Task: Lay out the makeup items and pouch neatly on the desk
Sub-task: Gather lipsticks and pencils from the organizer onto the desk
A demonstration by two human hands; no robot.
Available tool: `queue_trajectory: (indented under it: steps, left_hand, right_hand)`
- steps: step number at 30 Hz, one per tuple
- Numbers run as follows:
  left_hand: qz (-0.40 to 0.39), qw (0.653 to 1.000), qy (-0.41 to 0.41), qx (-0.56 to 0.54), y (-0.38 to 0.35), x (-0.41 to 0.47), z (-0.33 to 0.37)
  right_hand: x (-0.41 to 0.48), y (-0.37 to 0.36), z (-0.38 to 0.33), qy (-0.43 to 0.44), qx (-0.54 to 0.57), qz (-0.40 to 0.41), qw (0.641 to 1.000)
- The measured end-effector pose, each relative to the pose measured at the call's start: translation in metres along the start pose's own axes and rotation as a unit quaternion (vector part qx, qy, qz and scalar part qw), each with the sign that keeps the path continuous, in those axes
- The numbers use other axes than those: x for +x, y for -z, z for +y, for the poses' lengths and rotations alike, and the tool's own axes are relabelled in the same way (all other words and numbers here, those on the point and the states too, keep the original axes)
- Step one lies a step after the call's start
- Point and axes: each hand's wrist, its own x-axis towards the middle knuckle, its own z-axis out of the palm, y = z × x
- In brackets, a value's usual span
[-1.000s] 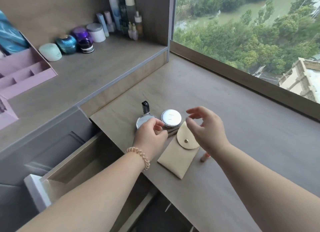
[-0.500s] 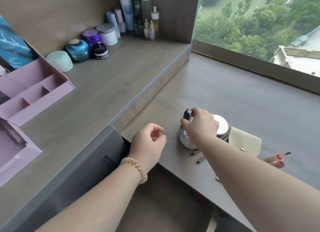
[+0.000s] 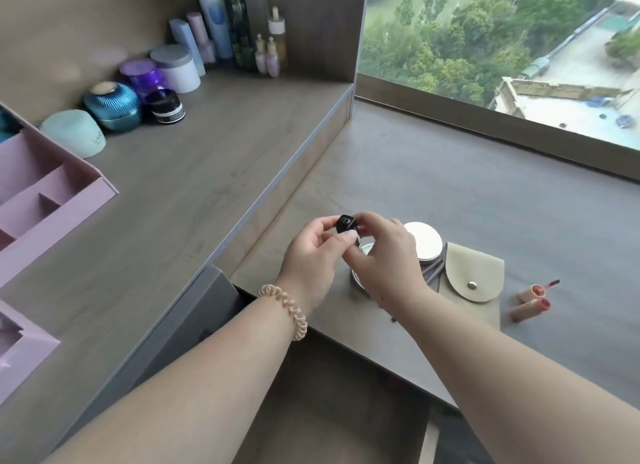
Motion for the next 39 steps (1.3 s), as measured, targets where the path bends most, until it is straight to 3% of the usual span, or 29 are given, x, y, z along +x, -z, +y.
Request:
queue_trajectory:
  steps: [3, 7, 13, 20, 23, 25, 29, 35, 39]
  left_hand:
    - [0.053, 0.998, 0.007, 0.015, -0.006, 0.002, 0.000]
    - [0.089, 0.994, -0.005, 0.055, -0.012, 0.000, 0.002]
    - [0.102, 0.989, 0.003, 0.106, -0.021, -0.010, 0.006]
    - [0.201, 0.979, -0.036, 0.006, -0.059, -0.027, 0.030]
    - [0.323, 0.944, -0.062, -0.040, -0.056, -0.021, 0.060]
    - [0.359, 0.926, -0.081, -0.085, -0.036, -0.007, 0.085]
    - [0.259, 0.956, -0.105, -0.090, -0.039, -0.001, 0.101]
    - [0.088, 0.991, -0.026, -0.097, -0.091, -0.020, 0.061]
    - [-0.022, 0.998, 0.045, -0.035, -0.120, -0.029, 0.027]
  right_hand:
    - [-0.009, 0.005, 0.001, 0.040, -0.041, -0.004, 0.998]
    - [-0.019, 0.012, 0.009, 0.006, -0.056, -0.029, 0.998]
    - [-0.032, 0.029, 0.019, 0.051, -0.120, -0.024, 0.991]
    - [-0.026, 0.056, 0.005, 0.071, -0.167, 0.066, 0.981]
    - [-0.028, 0.080, 0.020, 0.026, -0.187, 0.068, 0.980]
    - [-0.038, 0.100, 0.041, -0.011, -0.180, 0.073, 0.981]
    - [-0.052, 0.115, 0.057, 0.010, -0.167, 0.095, 0.981]
    - [-0.049, 0.125, 0.044, 0.041, -0.083, 0.180, 0.979]
    - [-0.053, 0.168, 0.080, -0.059, -0.064, 0.288, 0.954]
